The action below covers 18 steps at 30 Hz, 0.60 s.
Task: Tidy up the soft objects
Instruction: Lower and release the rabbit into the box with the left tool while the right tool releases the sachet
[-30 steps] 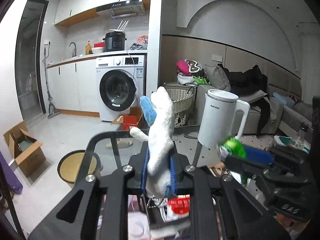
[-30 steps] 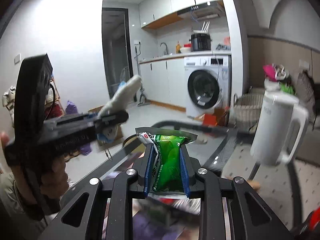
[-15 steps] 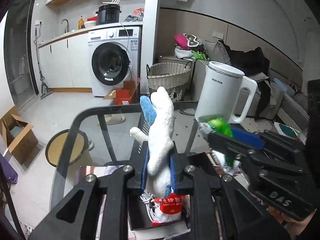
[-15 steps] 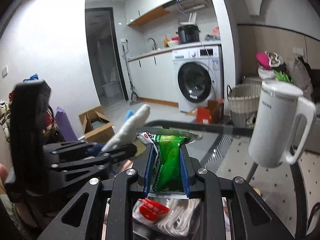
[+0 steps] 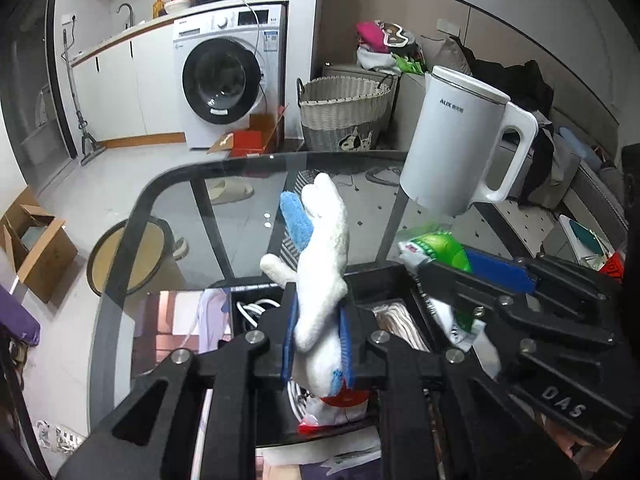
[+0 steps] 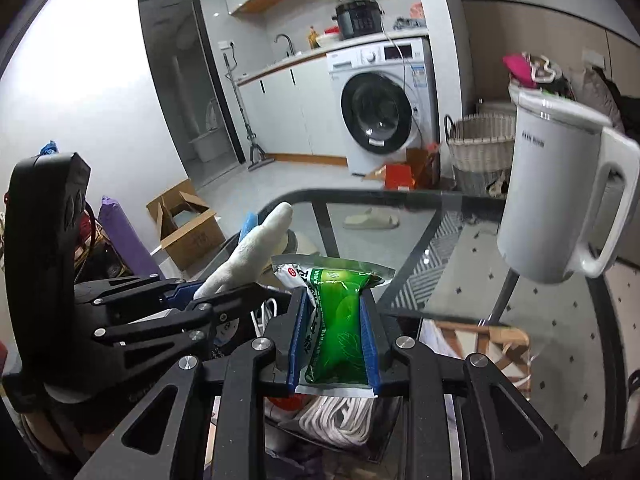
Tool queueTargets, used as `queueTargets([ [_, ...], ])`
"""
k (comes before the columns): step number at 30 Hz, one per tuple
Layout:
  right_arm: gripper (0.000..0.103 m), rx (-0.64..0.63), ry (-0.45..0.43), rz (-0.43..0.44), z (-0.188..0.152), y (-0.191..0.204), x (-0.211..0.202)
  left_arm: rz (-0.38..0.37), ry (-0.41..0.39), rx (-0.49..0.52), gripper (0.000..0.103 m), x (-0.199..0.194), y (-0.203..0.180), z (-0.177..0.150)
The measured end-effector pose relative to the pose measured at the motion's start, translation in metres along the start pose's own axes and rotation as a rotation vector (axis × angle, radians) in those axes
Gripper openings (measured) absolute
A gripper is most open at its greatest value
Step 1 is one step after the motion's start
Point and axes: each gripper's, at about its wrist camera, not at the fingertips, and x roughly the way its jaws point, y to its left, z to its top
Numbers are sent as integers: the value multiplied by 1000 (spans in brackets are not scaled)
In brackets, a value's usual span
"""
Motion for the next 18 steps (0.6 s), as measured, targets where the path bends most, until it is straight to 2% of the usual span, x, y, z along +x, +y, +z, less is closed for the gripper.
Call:
queueTargets([
  [18, 25, 23, 141, -31, -6, -7, 27, 9, 76, 39, 16, 17, -6, -4],
])
